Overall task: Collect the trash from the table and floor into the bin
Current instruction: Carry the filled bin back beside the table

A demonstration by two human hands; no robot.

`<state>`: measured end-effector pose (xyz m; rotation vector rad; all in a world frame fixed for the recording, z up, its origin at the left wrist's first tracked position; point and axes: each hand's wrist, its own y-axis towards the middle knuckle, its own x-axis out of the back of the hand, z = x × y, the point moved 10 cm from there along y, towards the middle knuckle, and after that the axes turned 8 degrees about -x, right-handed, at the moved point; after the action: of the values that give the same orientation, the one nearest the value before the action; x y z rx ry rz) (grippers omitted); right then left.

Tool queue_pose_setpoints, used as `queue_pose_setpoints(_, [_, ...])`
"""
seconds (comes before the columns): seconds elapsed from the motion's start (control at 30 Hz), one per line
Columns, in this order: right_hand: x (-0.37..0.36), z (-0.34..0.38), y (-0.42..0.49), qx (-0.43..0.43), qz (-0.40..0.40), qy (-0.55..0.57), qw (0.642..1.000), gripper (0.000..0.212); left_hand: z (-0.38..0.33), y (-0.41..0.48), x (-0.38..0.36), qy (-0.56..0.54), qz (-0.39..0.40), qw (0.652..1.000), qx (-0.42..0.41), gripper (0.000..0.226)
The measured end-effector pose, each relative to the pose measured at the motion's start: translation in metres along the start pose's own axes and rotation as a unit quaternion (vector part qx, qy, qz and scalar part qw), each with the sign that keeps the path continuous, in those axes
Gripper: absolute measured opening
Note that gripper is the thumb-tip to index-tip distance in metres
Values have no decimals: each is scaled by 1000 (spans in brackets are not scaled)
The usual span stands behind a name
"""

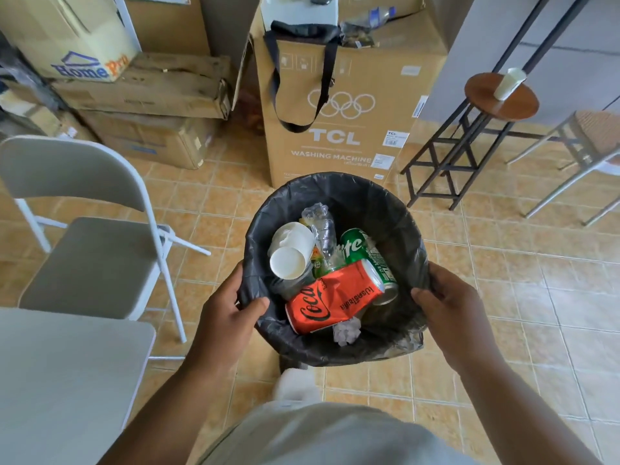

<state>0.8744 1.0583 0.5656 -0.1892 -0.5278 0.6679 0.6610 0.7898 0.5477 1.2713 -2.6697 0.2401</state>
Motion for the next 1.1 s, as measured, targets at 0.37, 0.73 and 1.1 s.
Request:
queue_pose_setpoints(0.37, [-82,90,96,17,22,0,1000,43,-12,113,84,32,-52,998,7,52])
queue_pose_setpoints(0.73, [-177,168,260,52,124,-29,990,46,6,229,133,28,-145,987,71,51])
queue_pose_setpoints(1.1, [-275,309,426,153,227,-105,956,35,-10,353,191,63,-299,946,111,58])
